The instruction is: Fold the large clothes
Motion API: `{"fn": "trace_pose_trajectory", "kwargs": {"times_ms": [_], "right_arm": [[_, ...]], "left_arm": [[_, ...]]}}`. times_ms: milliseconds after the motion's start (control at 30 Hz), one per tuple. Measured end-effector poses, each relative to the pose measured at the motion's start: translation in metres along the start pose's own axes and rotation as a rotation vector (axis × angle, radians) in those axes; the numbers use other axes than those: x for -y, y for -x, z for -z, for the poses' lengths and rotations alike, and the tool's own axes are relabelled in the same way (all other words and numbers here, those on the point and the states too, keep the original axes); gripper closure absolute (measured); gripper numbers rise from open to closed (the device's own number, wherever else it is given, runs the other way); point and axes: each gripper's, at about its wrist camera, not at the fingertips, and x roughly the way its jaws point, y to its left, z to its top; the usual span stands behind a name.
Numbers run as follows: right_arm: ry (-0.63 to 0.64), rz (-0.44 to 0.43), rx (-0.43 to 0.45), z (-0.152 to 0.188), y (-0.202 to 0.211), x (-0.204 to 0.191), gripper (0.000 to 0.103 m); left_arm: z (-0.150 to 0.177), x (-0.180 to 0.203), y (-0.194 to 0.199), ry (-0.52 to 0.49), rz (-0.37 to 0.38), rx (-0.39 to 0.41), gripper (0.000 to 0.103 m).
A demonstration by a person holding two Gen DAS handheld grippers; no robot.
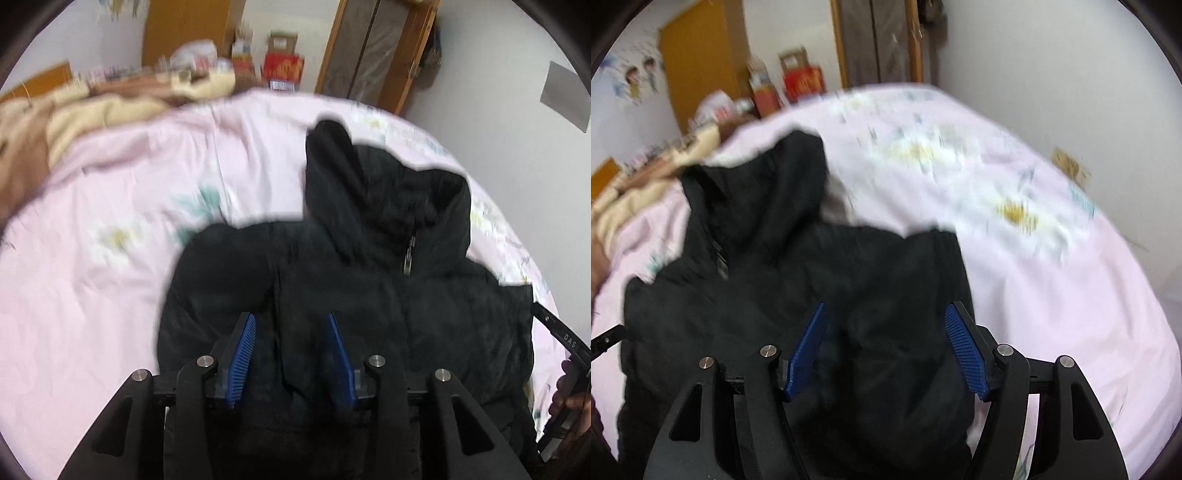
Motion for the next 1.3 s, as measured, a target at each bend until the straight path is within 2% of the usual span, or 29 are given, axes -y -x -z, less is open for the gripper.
{"fn": "trace_pose_trajectory", "kwargs": {"times_ms": [67, 100, 233, 333, 400, 567, 667, 800, 900, 1033, 1100, 1167, 1233, 1300], "right_arm": [[0.011, -0.003, -0.015, -0.003, -0.006, -0.002, 0.036], [0.019, 0.003, -0.031, -0.003, -0.012, -0.003, 0.036], [0.056, 0.044, -0.129, 0.009, -0.048, -0.008, 0.036], [0.066, 0.062, -0.153, 0.018, -0.062, -0.006, 0.036], [0.056, 0.052, -0.166, 0.020, -0.067, -0.002, 0.034], [0.076, 0.042, -0.192, 0.013, -0.061, 0.000, 0.033], [0.038, -0.008, -0.131, 0.004, -0.044, 0.002, 0.033], [-0.023, -0.096, -0.057, -0.017, -0.024, 0.003, 0.033], [0.012, -0.128, -0.004, -0.039, -0.021, -0.012, 0.033], [0.107, -0.097, 0.014, -0.075, -0.040, -0.045, 0.032], [0.124, -0.103, -0.003, -0.101, -0.061, -0.063, 0.026], [0.109, -0.098, 0.004, -0.117, -0.072, -0.071, 0.026], [0.084, -0.085, 0.010, -0.134, -0.090, -0.080, 0.026], [0.083, -0.072, -0.025, -0.146, -0.111, -0.088, 0.026]], "left_arm": [[-0.009, 0.002, 0.006, 0.013, 0.018, 0.023, 0.058], [-0.013, 0.006, 0.004, 0.014, 0.034, 0.023, 0.051], [-0.013, 0.022, -0.035, -0.030, 0.027, -0.075, 0.050], [-0.001, 0.014, -0.067, 0.025, 0.037, -0.175, 0.048], [0.003, 0.006, -0.074, 0.056, 0.054, -0.166, 0.045], [-0.002, 0.001, -0.080, 0.046, 0.080, -0.185, 0.044], [-0.010, 0.000, -0.075, 0.049, 0.093, -0.178, 0.044], [-0.037, 0.000, -0.063, 0.029, 0.098, -0.107, 0.044], [-0.067, -0.007, -0.064, 0.041, 0.069, -0.075, 0.044], [-0.103, -0.012, -0.081, 0.046, 0.049, -0.078, 0.042], [-0.124, -0.012, -0.096, 0.066, 0.035, -0.092, 0.042], [-0.142, -0.006, -0.104, 0.046, 0.027, -0.066, 0.042], [-0.159, -0.002, -0.113, 0.067, 0.014, -0.046, 0.042], [-0.172, 0.006, -0.129, 0.069, 0.039, -0.062, 0.042]]}}
